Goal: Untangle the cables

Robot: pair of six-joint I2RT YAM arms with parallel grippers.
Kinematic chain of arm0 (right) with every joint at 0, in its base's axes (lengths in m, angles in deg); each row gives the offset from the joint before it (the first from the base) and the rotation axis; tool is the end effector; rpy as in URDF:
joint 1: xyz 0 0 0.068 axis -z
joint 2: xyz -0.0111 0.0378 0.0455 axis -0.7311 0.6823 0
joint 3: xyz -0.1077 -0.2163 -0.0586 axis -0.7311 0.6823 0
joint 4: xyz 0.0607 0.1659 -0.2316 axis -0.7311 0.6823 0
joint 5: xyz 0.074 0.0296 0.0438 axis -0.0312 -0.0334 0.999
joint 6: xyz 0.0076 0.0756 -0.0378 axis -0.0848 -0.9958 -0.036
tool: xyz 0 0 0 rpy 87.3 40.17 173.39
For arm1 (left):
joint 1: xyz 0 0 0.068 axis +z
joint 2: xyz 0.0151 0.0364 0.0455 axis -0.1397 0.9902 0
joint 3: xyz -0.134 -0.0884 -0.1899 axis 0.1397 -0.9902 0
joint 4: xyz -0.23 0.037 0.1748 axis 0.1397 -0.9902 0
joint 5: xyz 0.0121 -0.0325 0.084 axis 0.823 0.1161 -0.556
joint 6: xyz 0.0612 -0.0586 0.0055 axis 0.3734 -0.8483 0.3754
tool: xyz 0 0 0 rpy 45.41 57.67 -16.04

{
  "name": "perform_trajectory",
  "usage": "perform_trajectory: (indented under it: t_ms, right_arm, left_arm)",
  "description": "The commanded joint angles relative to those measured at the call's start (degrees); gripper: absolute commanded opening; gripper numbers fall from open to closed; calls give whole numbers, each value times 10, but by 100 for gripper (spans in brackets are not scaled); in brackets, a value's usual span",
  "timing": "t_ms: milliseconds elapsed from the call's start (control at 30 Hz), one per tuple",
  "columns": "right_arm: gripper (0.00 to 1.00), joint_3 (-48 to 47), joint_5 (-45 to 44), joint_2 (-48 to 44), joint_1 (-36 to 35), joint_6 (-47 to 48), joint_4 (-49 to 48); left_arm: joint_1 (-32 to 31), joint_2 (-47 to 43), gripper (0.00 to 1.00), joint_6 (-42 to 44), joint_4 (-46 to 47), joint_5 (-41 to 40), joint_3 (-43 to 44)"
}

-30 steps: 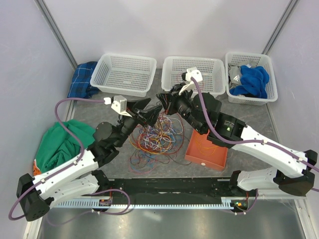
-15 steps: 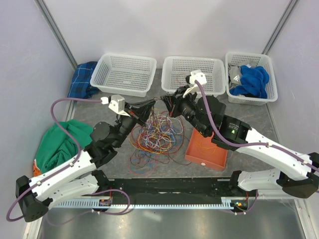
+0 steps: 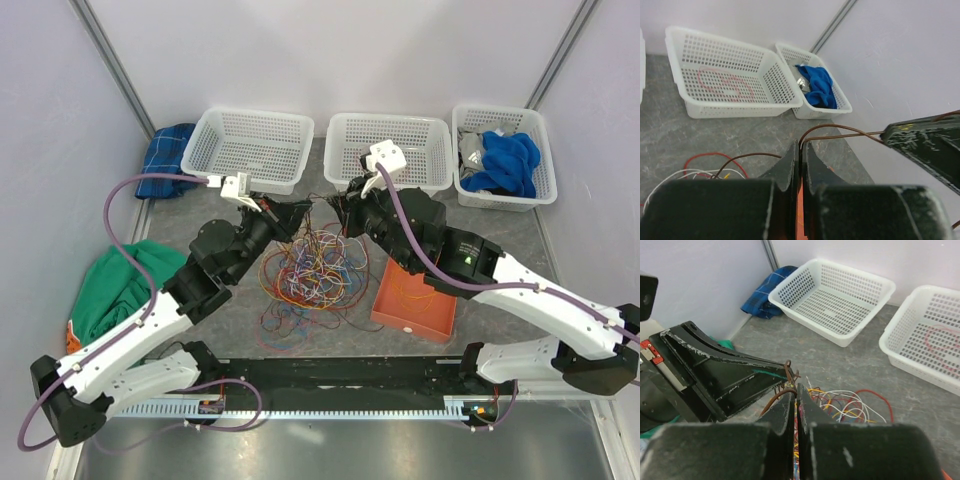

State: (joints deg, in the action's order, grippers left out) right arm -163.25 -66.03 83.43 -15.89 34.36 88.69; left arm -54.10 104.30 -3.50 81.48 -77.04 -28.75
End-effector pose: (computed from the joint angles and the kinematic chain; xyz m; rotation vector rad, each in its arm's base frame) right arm 0.1821 0.2788 0.4408 -0.3068 1.6801 0.6425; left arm 0.2193 -0.2018 0.3562 -0.0186 1.5623 -0.9161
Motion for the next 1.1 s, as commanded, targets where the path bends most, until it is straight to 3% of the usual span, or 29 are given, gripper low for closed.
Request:
perform_trajectory:
  t_ms: [0, 67, 167, 200, 300, 533, 567, 600, 1067]
  right_arm:
    - [0, -112, -81, -45, 4, 48, -64]
    - [0, -133, -83, -38, 3, 55, -61]
    - [0, -159, -83, -24, 3, 62, -53]
    - [0, -164, -83, -22, 3, 65, -49]
    - [0, -177, -82, -11, 3, 66, -44]
    - [0, -200, -84, 3, 3, 75, -42]
    - [0, -208, -86, 6, 3, 80, -42]
    - [0, -218, -87, 8, 3, 84, -41]
    - [0, -414, -86, 61, 3, 147, -50]
  left_arm:
    - [59, 20, 2, -49, -185, -149, -48]
    - [60, 22, 7, -65, -198, -149, -61]
    - [61, 20, 35, -86, -206, -146, -75]
    - [61, 18, 55, -88, -208, -144, -78]
    - [61, 11, 84, -98, -211, -136, -83]
    - [62, 4, 88, -96, -220, -141, -85]
    - [62, 10, 90, -99, -222, -142, -86]
    - [62, 13, 99, -102, -233, -145, -86]
    - [116, 124, 100, -182, -256, -48, -113]
